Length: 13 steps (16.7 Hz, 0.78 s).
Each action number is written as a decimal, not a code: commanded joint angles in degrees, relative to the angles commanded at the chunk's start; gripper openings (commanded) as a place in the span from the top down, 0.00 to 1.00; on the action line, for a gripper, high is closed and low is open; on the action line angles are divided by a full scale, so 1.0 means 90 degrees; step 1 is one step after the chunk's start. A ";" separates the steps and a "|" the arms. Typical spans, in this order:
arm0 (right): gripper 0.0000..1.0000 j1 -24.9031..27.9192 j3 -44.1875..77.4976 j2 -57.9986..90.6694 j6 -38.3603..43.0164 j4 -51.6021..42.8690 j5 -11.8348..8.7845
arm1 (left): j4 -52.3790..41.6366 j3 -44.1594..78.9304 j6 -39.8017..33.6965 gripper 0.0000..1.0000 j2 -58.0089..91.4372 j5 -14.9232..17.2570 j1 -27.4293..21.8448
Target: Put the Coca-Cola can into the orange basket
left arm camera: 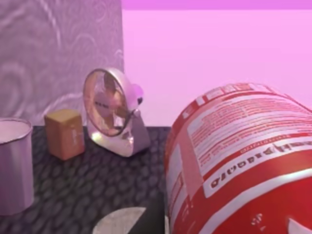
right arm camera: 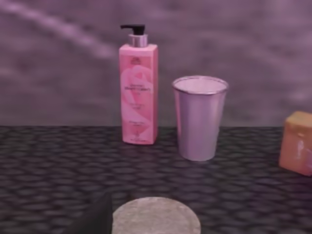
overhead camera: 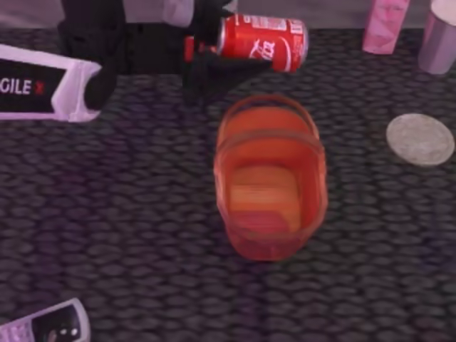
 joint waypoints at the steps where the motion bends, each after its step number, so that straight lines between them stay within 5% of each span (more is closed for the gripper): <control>1: 0.00 0.0000 0.0000 0.0000 0.0000 0.0000 0.0000 | 0.0276 -0.0075 -0.0004 1.00 0.0177 0.0000 0.0020; 6: 0.00 0.0000 0.0000 0.0000 0.0000 0.0000 0.0000 | 0.1578 -0.0476 -0.0035 1.00 0.1022 -0.0005 0.0104; 11: 0.00 0.0000 0.0000 0.0000 0.0000 0.0000 0.0000 | 0.1692 -0.0528 -0.0036 1.00 0.1110 -0.0010 0.0113; 13: 0.00 0.0000 0.0000 0.0000 0.0000 0.0000 0.0000 | 0.1692 -0.0528 -0.0036 0.85 0.1110 -0.0010 0.0113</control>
